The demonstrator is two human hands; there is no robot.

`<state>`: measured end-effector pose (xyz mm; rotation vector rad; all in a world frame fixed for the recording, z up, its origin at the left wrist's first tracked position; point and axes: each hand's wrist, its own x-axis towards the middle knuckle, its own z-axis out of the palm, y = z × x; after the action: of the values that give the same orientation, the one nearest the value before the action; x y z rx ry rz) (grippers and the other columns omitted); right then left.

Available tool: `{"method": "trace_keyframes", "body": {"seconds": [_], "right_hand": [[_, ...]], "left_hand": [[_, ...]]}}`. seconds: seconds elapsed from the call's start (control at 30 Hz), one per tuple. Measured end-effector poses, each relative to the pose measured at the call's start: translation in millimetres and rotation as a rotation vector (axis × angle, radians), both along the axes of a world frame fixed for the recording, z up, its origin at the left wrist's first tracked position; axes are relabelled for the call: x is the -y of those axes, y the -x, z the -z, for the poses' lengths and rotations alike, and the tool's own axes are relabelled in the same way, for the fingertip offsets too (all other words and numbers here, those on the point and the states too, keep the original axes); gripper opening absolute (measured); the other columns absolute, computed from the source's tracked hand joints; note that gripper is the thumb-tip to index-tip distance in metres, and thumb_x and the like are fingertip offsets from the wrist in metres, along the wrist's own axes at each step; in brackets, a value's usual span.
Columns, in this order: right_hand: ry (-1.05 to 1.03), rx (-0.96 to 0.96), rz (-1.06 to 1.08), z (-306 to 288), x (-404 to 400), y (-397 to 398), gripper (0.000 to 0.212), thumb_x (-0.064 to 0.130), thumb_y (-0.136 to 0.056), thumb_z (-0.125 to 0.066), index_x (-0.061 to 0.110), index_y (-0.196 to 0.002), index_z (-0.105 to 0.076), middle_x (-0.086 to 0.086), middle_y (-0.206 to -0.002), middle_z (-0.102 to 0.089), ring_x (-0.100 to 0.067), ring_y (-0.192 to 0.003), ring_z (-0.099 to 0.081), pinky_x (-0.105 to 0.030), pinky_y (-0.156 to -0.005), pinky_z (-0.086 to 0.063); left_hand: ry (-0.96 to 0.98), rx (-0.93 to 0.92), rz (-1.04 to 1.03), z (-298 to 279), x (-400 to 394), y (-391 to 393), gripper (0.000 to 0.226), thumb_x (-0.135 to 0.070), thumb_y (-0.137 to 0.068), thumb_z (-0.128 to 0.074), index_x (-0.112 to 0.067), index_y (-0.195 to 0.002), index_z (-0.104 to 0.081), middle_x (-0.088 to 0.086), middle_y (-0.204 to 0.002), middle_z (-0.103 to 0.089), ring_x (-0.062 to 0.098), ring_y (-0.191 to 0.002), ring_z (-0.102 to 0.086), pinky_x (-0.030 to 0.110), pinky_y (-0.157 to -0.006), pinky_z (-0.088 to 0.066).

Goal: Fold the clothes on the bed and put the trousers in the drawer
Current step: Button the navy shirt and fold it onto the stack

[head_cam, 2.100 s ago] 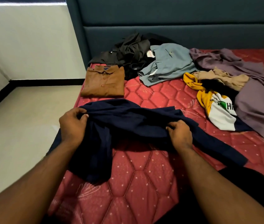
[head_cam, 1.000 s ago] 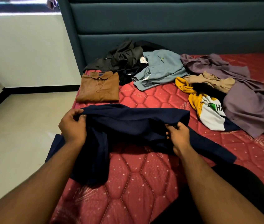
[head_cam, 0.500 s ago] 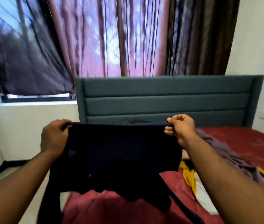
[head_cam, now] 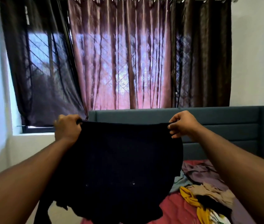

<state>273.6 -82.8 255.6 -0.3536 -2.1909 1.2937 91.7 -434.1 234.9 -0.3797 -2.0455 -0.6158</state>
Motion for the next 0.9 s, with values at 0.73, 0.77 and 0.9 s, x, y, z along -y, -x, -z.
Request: {"method": "trace_keyframes", "body": {"seconds": [0.73,0.77,0.9], "right_hand": [[-0.584,0.452,0.128,-18.7,57.4,32.5,0.052,0.004,-0.082,-0.067,0.021,-0.129,-0.053,-0.013,-0.115,-0.06,-0.028,-0.073,-0.069,-0.035,-0.052,-0.057],[-0.405,0.413,-0.001,-4.1,66.4,43.5,0.062,0.001,-0.081,-0.069,0.025,-0.134,-0.048,-0.014,-0.113,-0.059,-0.028,-0.065,-0.068,-0.035,-0.046,-0.055],[-0.282,0.038,0.024,39.5,69.4,92.2,0.016,0.002,-0.08,-0.064,0.017,-0.081,-0.069,-0.007,-0.078,-0.067,-0.027,-0.064,-0.067,-0.047,-0.065,-0.059]], "left_hand": [[0.019,-0.021,0.274,-47.5,-47.4,-25.2,0.011,-0.022,-0.09,-0.056,-0.016,-0.092,-0.065,0.011,-0.1,-0.065,0.038,-0.091,-0.062,0.042,-0.077,-0.05],[0.03,-0.018,0.293,-47.9,-50.6,-28.1,0.014,-0.027,-0.089,-0.054,-0.019,-0.092,-0.066,0.008,-0.1,-0.065,0.036,-0.091,-0.063,0.043,-0.078,-0.051],[0.012,-0.035,0.337,-50.7,-53.0,-31.6,0.017,-0.031,-0.087,-0.052,-0.023,-0.094,-0.066,0.004,-0.102,-0.068,0.032,-0.093,-0.063,0.042,-0.082,-0.052]]}}
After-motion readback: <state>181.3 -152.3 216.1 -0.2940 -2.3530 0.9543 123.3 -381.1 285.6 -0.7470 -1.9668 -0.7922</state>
